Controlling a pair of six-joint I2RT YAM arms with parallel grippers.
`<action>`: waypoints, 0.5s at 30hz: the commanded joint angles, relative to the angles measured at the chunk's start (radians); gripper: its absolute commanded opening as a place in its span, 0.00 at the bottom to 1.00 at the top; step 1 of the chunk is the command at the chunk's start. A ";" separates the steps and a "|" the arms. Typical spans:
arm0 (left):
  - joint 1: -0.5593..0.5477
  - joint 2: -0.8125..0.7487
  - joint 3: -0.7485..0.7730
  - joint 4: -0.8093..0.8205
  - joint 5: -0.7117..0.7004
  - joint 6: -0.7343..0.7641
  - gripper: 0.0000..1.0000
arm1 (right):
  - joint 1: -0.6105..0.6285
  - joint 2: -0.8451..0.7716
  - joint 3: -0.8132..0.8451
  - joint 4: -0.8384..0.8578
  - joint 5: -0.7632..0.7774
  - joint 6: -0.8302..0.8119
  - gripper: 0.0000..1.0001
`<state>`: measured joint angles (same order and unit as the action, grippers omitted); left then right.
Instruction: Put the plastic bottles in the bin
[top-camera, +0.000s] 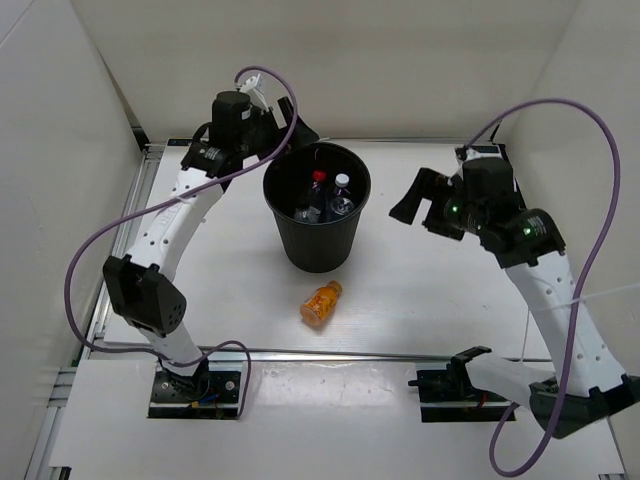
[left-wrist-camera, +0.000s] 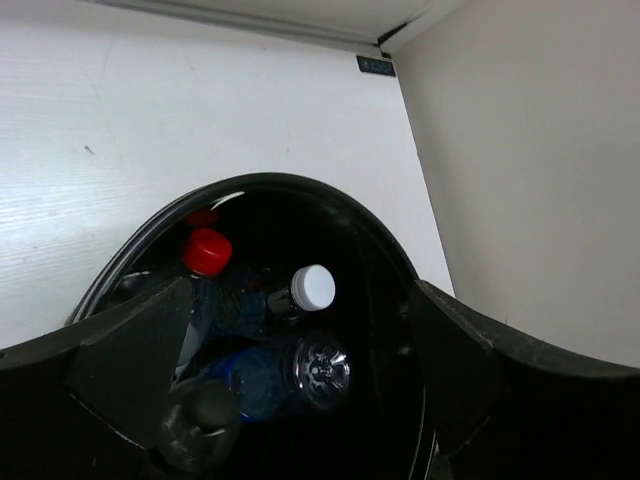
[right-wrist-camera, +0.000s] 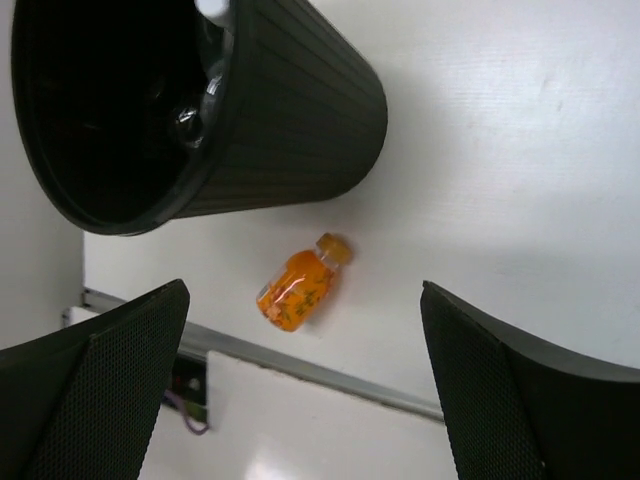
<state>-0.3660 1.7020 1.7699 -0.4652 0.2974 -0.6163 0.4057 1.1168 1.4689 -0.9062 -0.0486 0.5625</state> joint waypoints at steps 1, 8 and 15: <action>-0.004 -0.126 0.006 -0.027 -0.081 0.032 1.00 | -0.004 -0.081 -0.131 0.065 -0.020 0.216 1.00; -0.004 -0.433 -0.176 -0.092 -0.328 0.007 1.00 | -0.004 -0.251 -0.632 0.294 -0.120 0.626 1.00; -0.004 -0.685 -0.343 -0.399 -0.495 -0.028 1.00 | 0.149 -0.220 -0.855 0.481 -0.040 0.847 1.00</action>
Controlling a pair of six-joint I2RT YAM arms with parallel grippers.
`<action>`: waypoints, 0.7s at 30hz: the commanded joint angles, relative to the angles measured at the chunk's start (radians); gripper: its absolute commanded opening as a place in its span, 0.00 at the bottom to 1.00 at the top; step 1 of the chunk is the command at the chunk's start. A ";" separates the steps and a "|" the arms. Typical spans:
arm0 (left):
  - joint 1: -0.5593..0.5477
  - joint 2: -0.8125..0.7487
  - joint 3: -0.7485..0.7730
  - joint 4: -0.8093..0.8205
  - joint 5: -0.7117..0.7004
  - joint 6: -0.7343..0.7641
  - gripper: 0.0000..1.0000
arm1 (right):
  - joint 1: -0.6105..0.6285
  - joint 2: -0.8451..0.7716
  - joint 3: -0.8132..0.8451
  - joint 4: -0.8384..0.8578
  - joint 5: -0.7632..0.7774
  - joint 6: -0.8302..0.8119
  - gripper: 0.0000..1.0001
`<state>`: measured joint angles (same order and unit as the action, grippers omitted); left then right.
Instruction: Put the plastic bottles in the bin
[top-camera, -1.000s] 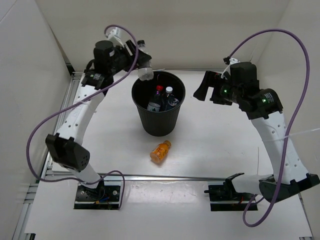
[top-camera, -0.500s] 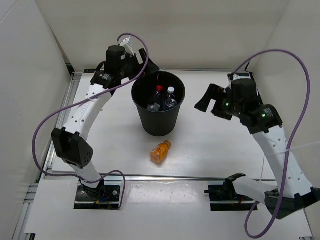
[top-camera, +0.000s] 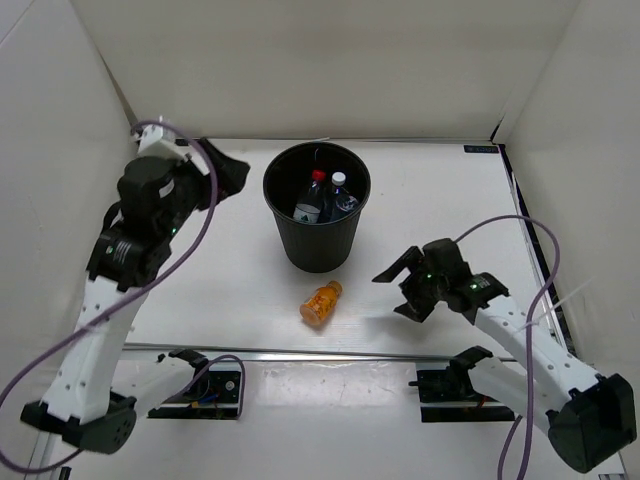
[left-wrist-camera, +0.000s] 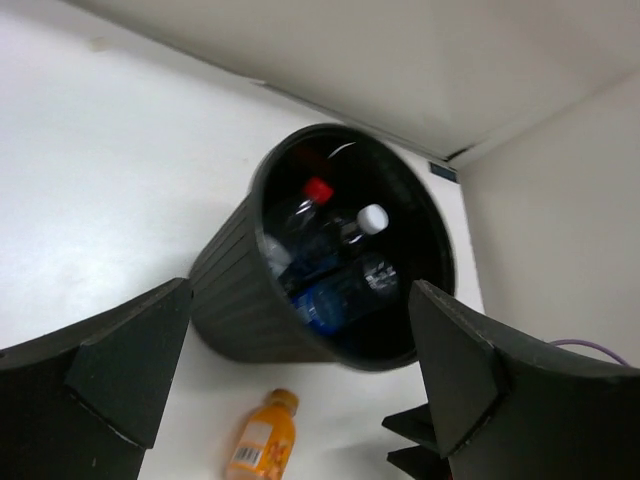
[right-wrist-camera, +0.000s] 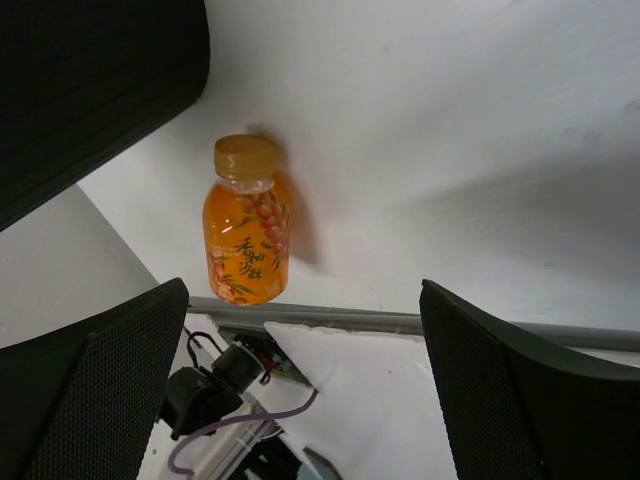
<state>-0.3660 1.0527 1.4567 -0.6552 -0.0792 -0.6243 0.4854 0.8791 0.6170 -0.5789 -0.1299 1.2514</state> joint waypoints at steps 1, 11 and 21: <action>-0.004 -0.049 -0.041 -0.246 -0.129 -0.031 1.00 | 0.094 0.040 -0.003 0.163 0.074 0.208 1.00; -0.004 -0.207 -0.121 -0.354 -0.212 -0.048 1.00 | 0.312 0.409 0.093 0.357 0.107 0.373 1.00; -0.004 -0.175 -0.047 -0.426 -0.260 0.037 1.00 | 0.340 0.713 0.251 0.458 0.003 0.394 1.00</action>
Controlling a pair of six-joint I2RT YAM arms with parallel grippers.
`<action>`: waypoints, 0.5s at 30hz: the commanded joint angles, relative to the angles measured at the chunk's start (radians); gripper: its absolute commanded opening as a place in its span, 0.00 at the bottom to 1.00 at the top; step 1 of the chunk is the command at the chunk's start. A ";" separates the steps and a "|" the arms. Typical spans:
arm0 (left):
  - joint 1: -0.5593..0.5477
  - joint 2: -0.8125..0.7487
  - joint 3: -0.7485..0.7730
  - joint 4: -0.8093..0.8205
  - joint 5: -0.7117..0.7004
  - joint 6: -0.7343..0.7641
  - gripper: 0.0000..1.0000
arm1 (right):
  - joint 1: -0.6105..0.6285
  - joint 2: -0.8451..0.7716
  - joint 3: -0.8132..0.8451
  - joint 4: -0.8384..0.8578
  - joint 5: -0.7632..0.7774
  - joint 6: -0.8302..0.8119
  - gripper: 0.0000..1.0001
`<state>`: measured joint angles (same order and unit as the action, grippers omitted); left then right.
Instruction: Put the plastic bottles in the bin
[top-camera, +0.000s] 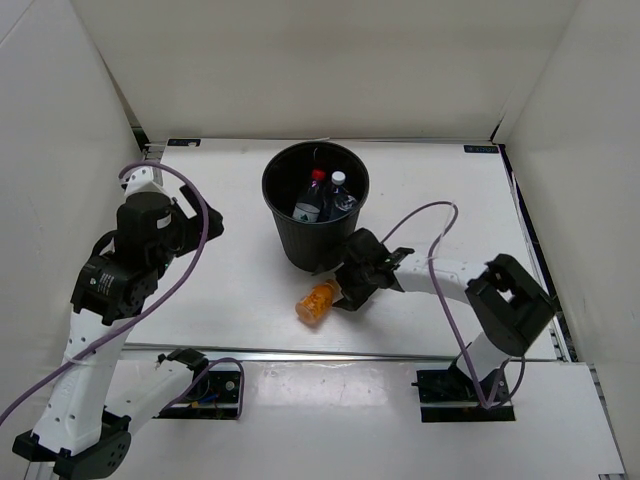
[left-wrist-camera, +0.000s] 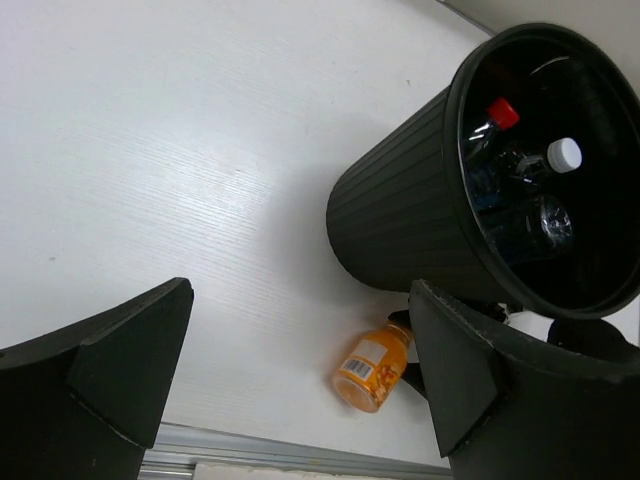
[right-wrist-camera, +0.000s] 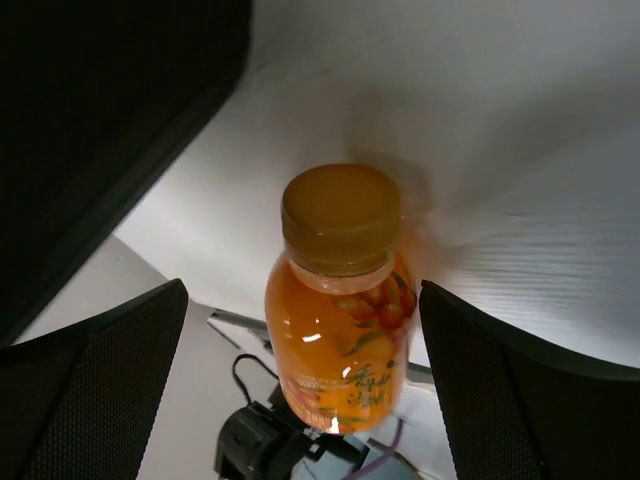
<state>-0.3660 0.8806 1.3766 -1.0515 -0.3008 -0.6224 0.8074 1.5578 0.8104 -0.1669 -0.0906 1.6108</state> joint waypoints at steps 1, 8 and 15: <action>-0.004 -0.003 0.033 -0.030 -0.038 0.035 1.00 | 0.027 0.071 0.071 0.046 -0.046 0.035 1.00; -0.004 -0.012 -0.008 -0.030 -0.069 0.046 1.00 | 0.027 0.125 0.076 0.009 -0.123 0.081 0.86; -0.004 -0.023 -0.053 -0.021 -0.087 0.046 1.00 | 0.027 0.104 0.010 -0.029 -0.123 0.090 0.48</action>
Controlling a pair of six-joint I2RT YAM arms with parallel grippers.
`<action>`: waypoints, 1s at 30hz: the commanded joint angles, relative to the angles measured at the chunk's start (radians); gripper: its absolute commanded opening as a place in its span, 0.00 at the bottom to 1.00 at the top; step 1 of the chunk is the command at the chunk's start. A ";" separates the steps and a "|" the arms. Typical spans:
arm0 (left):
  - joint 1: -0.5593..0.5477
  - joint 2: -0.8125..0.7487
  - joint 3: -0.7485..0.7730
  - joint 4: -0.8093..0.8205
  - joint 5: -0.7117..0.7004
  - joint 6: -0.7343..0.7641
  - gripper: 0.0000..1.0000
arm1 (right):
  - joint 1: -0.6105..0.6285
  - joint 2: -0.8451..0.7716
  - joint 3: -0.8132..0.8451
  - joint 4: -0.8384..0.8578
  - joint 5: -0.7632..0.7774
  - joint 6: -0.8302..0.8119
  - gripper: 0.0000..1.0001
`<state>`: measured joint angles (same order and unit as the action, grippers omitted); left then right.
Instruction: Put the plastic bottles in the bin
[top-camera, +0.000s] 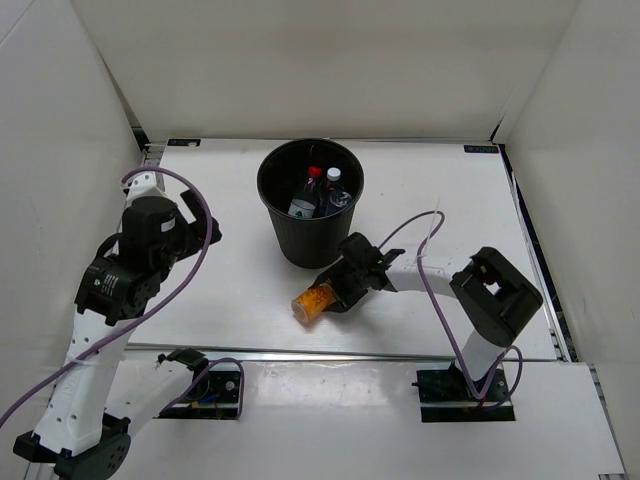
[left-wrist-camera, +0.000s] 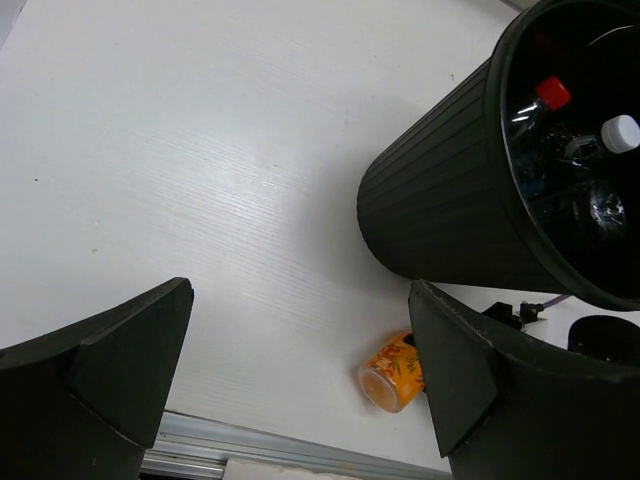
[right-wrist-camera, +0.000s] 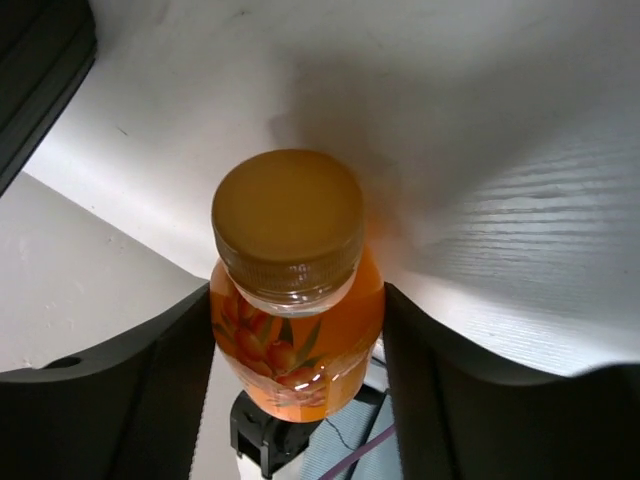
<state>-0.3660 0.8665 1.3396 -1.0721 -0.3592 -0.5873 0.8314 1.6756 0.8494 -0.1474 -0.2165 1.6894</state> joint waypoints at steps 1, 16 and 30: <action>-0.004 -0.009 -0.025 0.000 -0.029 0.011 1.00 | 0.003 -0.014 -0.029 -0.064 0.003 0.012 0.44; -0.004 -0.018 -0.016 0.009 -0.110 0.001 1.00 | -0.009 -0.364 0.235 -0.449 -0.102 -0.290 0.05; -0.004 -0.009 -0.051 0.030 -0.094 -0.040 1.00 | 0.015 -0.133 1.186 -0.457 0.393 -0.975 0.05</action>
<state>-0.3660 0.8608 1.3117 -1.0645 -0.4702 -0.6109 0.8513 1.4029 1.8774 -0.5911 0.0074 0.9569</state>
